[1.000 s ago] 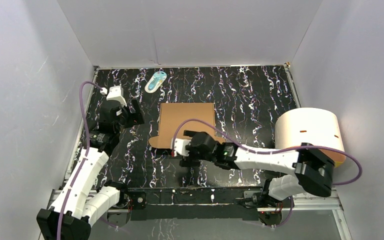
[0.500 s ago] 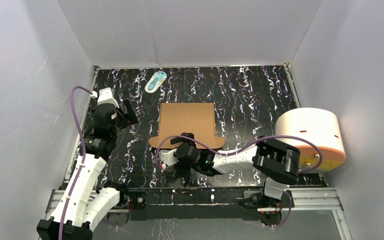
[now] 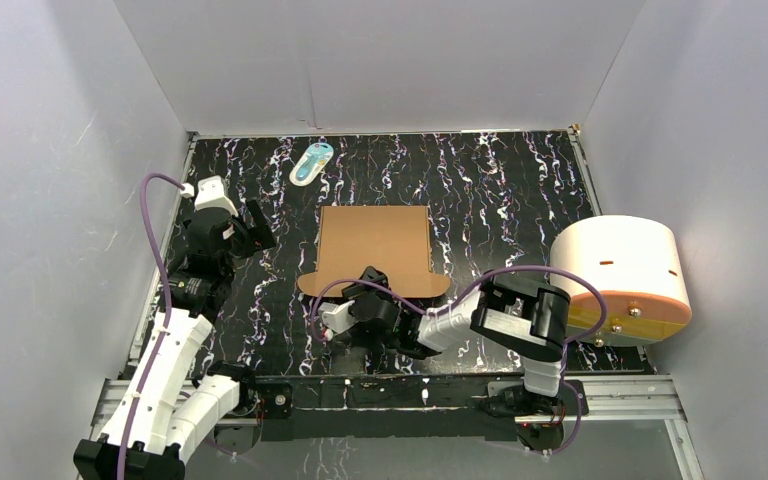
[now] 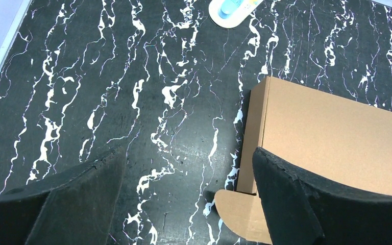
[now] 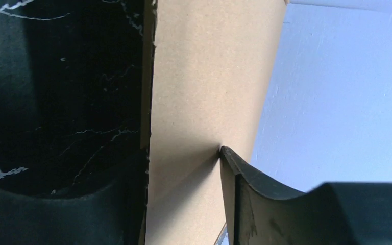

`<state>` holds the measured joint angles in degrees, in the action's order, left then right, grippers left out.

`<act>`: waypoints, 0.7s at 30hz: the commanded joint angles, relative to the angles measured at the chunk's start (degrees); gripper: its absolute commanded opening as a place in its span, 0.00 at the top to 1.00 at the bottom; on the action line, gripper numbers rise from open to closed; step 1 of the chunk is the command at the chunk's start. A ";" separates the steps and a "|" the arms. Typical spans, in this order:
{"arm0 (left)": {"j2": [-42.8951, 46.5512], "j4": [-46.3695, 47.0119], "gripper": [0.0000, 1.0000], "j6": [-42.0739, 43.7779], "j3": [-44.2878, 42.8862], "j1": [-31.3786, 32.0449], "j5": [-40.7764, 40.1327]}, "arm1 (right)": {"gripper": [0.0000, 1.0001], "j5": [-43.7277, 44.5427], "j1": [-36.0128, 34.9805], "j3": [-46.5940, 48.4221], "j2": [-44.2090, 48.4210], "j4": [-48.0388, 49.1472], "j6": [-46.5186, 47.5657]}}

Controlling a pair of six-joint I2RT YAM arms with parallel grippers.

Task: Fold the paper box

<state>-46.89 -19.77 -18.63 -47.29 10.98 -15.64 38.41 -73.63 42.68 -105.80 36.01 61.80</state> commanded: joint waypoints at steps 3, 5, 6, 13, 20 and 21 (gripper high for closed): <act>1.87 0.06 0.09 -0.20 0.27 -0.27 0.04 | 0.58 -0.32 -0.03 0.06 1.77 3.42 -0.51; 2.06 0.18 0.09 -0.18 -0.09 -0.26 0.12 | 0.69 -0.61 0.06 0.21 2.53 2.27 -0.91; 2.20 0.30 0.09 -0.10 -0.21 -0.26 0.09 | 0.73 -0.70 0.06 0.21 2.87 1.78 -0.89; 3.96 -0.49 0.09 -0.14 -1.30 -0.26 0.66 | 0.96 -2.70 0.44 2.87 7.76 -8.26 -2.55; 5.93 -3.20 0.09 -1.55 -4.74 -0.26 3.09 | 1.00 -7.46 1.05 8.70 13.05 -22.80 -7.40; 5.89 -3.77 0.09 -1.62 -5.46 -0.26 3.60 | 1.00 -8.47 1.22 9.90 13.64 -26.52 -8.62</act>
<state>-42.30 -21.67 -19.59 -48.56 10.98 -14.04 34.20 -72.84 46.94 -96.01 20.99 57.45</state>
